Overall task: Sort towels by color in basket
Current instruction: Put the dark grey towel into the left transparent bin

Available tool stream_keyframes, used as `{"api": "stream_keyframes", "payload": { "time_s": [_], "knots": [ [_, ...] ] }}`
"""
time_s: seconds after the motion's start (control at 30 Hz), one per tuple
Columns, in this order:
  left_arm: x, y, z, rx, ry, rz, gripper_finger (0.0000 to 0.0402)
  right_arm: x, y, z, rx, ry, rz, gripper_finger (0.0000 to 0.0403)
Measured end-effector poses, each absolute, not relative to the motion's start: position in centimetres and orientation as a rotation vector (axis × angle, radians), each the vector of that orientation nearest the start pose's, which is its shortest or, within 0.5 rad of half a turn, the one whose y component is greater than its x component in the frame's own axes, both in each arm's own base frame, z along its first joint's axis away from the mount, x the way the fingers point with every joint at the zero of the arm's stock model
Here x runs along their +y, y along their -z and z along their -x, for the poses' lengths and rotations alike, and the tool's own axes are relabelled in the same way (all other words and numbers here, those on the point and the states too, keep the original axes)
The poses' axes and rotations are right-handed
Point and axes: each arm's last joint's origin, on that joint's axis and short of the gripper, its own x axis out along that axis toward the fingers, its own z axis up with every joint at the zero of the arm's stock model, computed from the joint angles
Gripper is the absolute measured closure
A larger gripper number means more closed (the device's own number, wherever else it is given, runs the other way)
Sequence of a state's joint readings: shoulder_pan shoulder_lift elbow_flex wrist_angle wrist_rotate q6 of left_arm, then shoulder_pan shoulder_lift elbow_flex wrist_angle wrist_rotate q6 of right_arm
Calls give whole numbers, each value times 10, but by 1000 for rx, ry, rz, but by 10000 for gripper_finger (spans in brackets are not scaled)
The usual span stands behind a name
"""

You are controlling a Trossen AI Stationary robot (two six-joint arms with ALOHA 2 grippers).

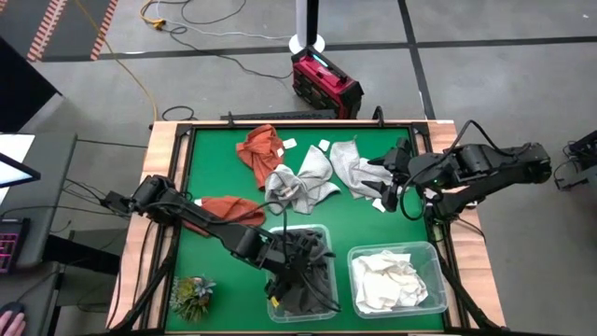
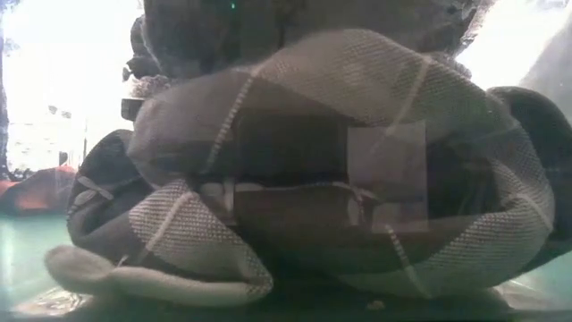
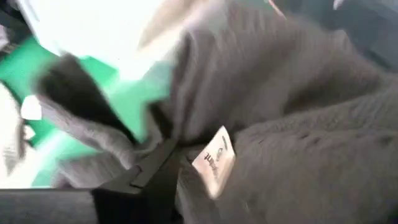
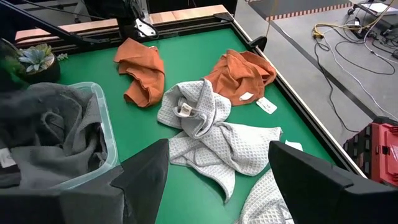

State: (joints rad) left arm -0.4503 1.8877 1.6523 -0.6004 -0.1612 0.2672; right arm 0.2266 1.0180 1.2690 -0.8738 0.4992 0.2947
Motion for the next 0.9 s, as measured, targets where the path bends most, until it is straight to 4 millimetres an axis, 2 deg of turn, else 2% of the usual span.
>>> {"api": "stream_keyframes", "payload": {
  "time_s": [0.17,0.37,0.63,0.77,0.9],
  "knots": [
    [-178,-314,-373,816,388,-513,171,27,-393,-178,538,346,-63,97],
    [-177,-337,-359,904,402,-533,176,27,-393,-178,538,346,-64,97],
    [-177,-368,-356,827,387,-467,177,27,-393,-178,537,347,-67,97],
    [-180,-364,-359,807,407,-442,177,27,-393,-178,537,347,-67,97],
    [-177,-329,-366,862,429,-431,177,27,-393,-178,537,346,-66,97]
  ]
}}
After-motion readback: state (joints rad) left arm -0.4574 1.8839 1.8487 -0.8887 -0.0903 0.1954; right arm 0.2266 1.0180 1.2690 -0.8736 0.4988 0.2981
